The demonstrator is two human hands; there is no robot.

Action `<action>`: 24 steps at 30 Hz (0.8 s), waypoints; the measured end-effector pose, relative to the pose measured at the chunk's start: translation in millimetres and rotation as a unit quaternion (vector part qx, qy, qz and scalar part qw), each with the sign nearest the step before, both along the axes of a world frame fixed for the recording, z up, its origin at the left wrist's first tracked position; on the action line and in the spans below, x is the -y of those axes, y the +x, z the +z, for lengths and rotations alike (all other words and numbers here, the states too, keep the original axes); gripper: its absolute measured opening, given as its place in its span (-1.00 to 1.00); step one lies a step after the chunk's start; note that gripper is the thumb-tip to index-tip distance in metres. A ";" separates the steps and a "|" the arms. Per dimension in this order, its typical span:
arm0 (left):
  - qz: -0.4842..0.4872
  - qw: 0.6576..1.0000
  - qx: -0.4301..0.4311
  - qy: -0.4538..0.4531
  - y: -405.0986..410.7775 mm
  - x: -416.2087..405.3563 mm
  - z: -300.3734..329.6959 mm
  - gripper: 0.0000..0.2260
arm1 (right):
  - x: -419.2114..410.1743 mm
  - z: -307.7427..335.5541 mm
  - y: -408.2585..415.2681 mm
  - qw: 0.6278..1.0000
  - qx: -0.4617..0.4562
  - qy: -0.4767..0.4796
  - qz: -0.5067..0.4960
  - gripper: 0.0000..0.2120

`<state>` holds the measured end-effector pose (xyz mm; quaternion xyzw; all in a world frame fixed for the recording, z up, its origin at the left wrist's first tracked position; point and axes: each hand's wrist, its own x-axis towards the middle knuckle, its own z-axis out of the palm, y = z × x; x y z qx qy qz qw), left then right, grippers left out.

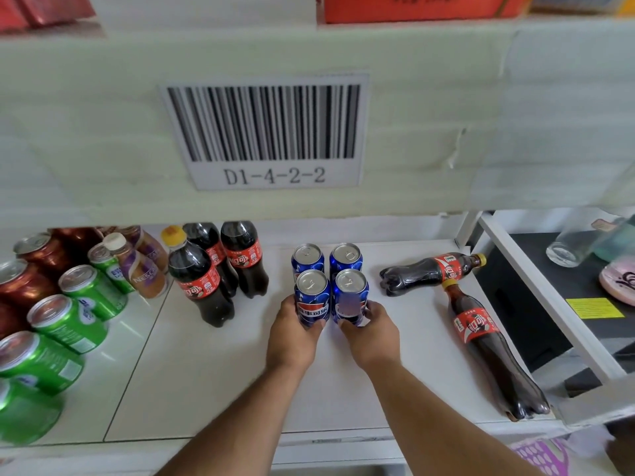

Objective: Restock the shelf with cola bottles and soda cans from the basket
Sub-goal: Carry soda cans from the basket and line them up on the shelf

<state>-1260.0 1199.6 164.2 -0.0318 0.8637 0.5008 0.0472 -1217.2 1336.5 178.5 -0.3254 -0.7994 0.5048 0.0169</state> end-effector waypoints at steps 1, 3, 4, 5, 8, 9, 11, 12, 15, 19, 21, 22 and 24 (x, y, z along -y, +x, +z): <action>-0.003 1.000 0.004 -0.006 0.9 0.8 0.0 -0.37 | -0.6 0.8 1.9 1.000 0.005 0.000 0.003 -0.45; -0.012 1.000 0.014 -0.018 4.1 3.7 1.9 -0.34 | -2.1 2.0 7.3 1.000 0.015 0.003 0.001 -0.31; -0.013 0.999 0.019 -0.027 6.2 6.6 3.5 -0.32 | -2.9 3.3 10.8 1.000 0.021 0.005 -0.001 -0.27; -0.014 0.999 0.023 -0.040 8.4 10.4 6.8 -0.30 | -3.3 5.8 14.5 1.000 0.026 0.008 0.001 -0.26; -0.032 0.994 0.018 -0.104 17.4 26.4 19.9 -0.27 | -0.5 14.8 28.6 0.998 0.045 0.035 0.027 -0.35; -0.042 0.992 0.017 -0.120 21.5 33.0 24.8 -0.27 | 2.7 18.2 34.0 0.997 0.052 0.050 0.041 -0.38; -0.065 0.988 0.017 -0.141 31.3 48.7 35.2 -0.28 | 14.3 27.4 43.8 0.991 0.061 0.087 0.078 -0.42; -0.074 0.986 0.014 -0.151 36.1 57.8 40.4 -0.27 | 21.6 32.3 47.5 0.987 0.063 0.106 0.102 -0.44; -0.083 0.977 0.001 -0.194 50.3 88.4 59.0 -0.30 | 45.2 49.4 53.4 0.966 0.049 0.160 0.199 -0.41; -0.049 0.971 0.011 -0.232 75.3 125.1 85.0 -0.32 | 73.6 74.4 54.5 0.922 0.007 0.213 0.325 -0.31; -0.029 0.968 0.001 -0.249 91.4 140.5 96.6 -0.34 | 87.9 88.4 54.5 0.897 -0.011 0.234 0.374 -0.28; -0.015 0.966 -0.002 -0.258 99.7 147.8 101.8 -0.35 | 94.7 94.8 54.6 0.883 -0.021 0.248 0.397 -0.27; 0.024 0.964 0.001 -0.264 117.3 161.0 112.5 -0.34 | 107.7 106.1 56.3 0.849 -0.042 0.281 0.445 -0.25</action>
